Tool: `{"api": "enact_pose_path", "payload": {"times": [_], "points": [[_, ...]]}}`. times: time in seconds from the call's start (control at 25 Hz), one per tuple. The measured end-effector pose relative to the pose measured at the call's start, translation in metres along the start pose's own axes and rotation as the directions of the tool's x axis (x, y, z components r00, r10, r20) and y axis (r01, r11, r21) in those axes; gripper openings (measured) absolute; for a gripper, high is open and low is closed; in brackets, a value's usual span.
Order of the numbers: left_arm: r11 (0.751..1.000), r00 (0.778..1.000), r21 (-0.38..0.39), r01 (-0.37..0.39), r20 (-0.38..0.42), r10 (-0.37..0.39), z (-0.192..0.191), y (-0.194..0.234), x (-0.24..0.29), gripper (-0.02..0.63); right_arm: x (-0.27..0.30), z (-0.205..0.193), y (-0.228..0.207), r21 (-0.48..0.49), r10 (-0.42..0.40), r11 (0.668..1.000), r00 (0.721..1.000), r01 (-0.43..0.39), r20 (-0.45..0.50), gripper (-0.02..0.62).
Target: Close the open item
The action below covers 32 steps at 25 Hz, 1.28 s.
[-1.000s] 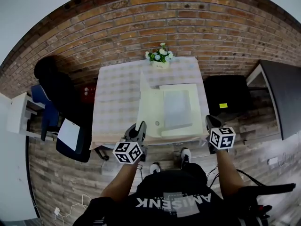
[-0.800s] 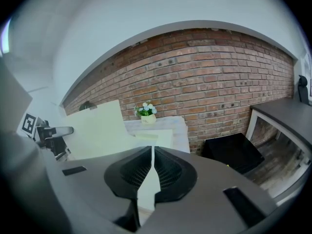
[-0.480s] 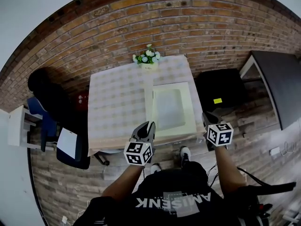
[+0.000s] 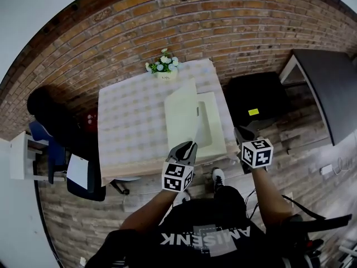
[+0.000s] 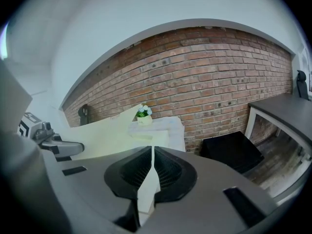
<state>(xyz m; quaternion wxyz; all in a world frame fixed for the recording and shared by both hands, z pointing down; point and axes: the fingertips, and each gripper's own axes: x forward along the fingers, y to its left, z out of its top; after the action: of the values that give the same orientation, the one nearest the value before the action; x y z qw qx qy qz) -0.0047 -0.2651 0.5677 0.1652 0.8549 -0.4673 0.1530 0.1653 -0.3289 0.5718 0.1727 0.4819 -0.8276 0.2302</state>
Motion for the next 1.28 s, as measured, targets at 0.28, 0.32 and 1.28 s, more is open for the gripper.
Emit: {"api": "enact_pose_path", "payload": {"times": [0.28,0.32,1.28], "points": [[0.998,0.996,0.04,0.041,-0.076,-0.037,-0.017,-0.025,0.036,0.054,0.006,-0.001,-0.013,0.013,0.014,1.0,1.0,-0.014,-0.005,0.044],[0.998,0.995,0.045,0.045,-0.09,-0.041,-0.021,-0.028,0.041,0.054,0.008,-0.001,-0.016,0.015,0.016,1.0,1.0,-0.016,-0.007,0.044],[0.989,0.918,0.082,0.126,-0.387,-0.085,-0.09,-0.059,0.118,0.091,0.112,-0.02,-0.029,0.276,0.24,0.94,0.965,-0.202,-0.11,0.204]]}}
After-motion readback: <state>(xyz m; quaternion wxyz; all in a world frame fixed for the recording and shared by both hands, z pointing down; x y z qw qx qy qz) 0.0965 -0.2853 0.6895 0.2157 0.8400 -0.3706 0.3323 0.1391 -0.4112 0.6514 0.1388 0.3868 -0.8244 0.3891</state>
